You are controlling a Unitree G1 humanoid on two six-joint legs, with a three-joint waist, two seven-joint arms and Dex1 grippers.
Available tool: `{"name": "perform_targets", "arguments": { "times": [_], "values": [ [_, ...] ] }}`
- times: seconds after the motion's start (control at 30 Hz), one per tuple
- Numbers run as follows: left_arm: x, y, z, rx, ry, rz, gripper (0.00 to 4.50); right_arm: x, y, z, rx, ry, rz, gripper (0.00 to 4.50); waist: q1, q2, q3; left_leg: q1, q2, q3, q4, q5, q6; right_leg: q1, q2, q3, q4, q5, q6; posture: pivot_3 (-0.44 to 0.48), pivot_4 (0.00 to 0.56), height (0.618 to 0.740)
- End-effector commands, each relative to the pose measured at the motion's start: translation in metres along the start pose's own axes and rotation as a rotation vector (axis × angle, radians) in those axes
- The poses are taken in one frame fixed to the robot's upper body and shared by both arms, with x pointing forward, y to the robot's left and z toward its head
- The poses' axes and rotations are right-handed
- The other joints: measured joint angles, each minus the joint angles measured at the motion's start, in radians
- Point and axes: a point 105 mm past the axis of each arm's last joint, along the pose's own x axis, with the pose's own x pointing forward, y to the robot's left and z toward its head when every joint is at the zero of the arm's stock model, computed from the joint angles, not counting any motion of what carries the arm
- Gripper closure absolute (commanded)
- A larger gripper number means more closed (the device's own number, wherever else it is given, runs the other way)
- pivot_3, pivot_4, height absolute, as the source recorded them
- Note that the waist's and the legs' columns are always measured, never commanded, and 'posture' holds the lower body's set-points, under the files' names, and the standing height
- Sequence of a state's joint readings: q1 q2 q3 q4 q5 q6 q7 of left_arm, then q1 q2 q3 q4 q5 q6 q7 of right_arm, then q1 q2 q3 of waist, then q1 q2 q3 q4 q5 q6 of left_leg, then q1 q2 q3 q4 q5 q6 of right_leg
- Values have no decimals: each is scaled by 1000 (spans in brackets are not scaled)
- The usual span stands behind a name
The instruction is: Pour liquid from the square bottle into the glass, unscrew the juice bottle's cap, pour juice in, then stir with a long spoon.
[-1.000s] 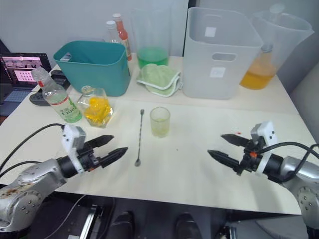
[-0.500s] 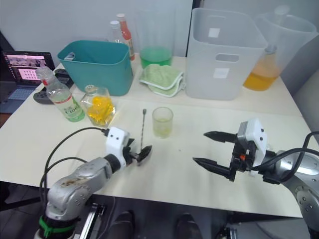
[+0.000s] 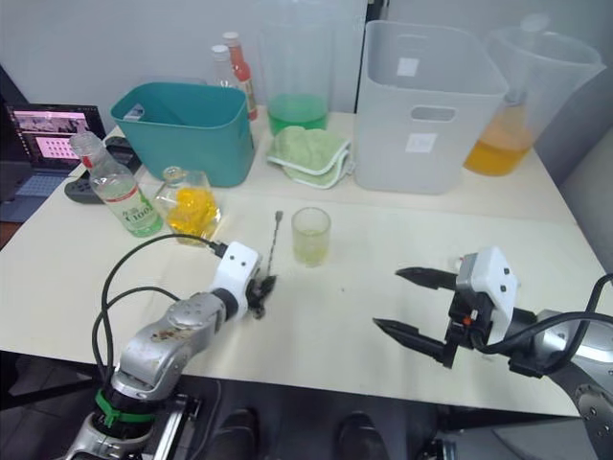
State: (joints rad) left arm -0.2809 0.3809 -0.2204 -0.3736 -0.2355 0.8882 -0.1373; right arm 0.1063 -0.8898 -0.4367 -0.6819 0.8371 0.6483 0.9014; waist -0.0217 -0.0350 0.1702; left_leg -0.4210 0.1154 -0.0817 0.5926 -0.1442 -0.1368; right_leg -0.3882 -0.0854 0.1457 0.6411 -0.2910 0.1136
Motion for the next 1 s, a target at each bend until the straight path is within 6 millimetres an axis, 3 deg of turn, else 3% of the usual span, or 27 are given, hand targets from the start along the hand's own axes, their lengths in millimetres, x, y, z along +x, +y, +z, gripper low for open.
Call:
{"name": "perform_targets", "arguments": {
  "times": [0.03,0.1,0.23,0.47,0.63,0.77,0.87,1.0],
  "values": [
    [-4,19,-22,7,75,47,4091,1,-1,5,-34,-25,0,0,-2,0,0,0,0,0,0,0,0,0,0,0,0,0,0,0,150,732],
    [-11,26,-18,35,42,32,4465,4,-2,3,-32,-28,8,0,-7,0,0,0,0,0,0,0,0,0,0,0,0,0,0,0,150,732],
    [-30,33,-17,73,-20,-31,4465,9,-5,2,-39,-42,22,0,-25,1,-1,0,0,0,-2,0,0,-1,0,0,0,0,-1,0,150,732],
    [-59,64,-22,200,-48,-84,4465,15,-5,-2,-37,-52,35,0,-24,1,0,-1,0,0,-2,-1,1,-2,0,0,0,-1,-1,0,150,732],
    [-74,73,-34,313,-24,-180,4465,17,-4,-3,-35,-57,38,0,-21,1,0,-2,0,0,-2,-1,1,-3,0,0,-1,-5,-6,0,150,732],
    [-91,98,-50,301,10,-262,4465,18,-3,-5,-30,-57,31,0,-21,1,0,-2,0,0,-3,-1,1,-3,0,0,0,-5,-7,0,150,732],
    [-84,99,-52,274,16,-279,4465,20,-2,-6,-32,-57,27,0,-21,1,0,-2,0,0,-3,-1,1,-4,-1,0,0,-6,-6,0,150,732],
    [-90,87,-58,213,58,-412,4465,22,-2,-2,-43,-64,18,0,-19,1,0,-2,0,0,-3,-1,1,-3,-1,0,0,-6,-5,0,150,732]
  ]
}}
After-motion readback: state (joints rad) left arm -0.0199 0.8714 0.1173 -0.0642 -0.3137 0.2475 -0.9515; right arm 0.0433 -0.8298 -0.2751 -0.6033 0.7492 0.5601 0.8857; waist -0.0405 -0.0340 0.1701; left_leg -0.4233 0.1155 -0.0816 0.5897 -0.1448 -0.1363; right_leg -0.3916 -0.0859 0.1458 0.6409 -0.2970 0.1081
